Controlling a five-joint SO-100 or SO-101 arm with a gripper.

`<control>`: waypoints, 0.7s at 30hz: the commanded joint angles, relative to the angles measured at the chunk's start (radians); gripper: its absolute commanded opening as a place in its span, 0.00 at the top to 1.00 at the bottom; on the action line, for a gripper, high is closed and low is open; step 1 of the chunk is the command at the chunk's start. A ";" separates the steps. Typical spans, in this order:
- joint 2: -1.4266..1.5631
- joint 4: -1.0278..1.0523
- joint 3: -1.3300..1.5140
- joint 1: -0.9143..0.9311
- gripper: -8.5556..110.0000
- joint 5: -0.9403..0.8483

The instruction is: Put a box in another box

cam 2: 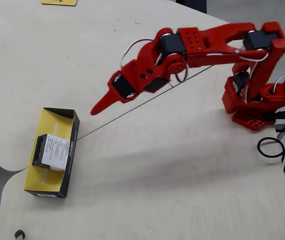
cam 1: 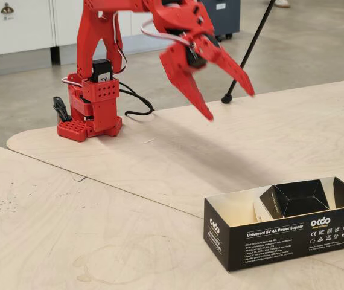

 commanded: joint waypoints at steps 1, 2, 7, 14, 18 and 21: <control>0.380 -0.029 0.342 -0.011 0.81 -0.186; 0.446 -0.037 0.434 -0.011 0.84 -0.222; 0.752 -0.087 0.857 0.000 0.93 -0.407; 1.140 -0.080 1.249 0.021 0.93 -0.500; 1.298 -0.057 1.382 0.063 0.93 -0.563; 1.368 -0.041 1.448 0.087 0.93 -0.594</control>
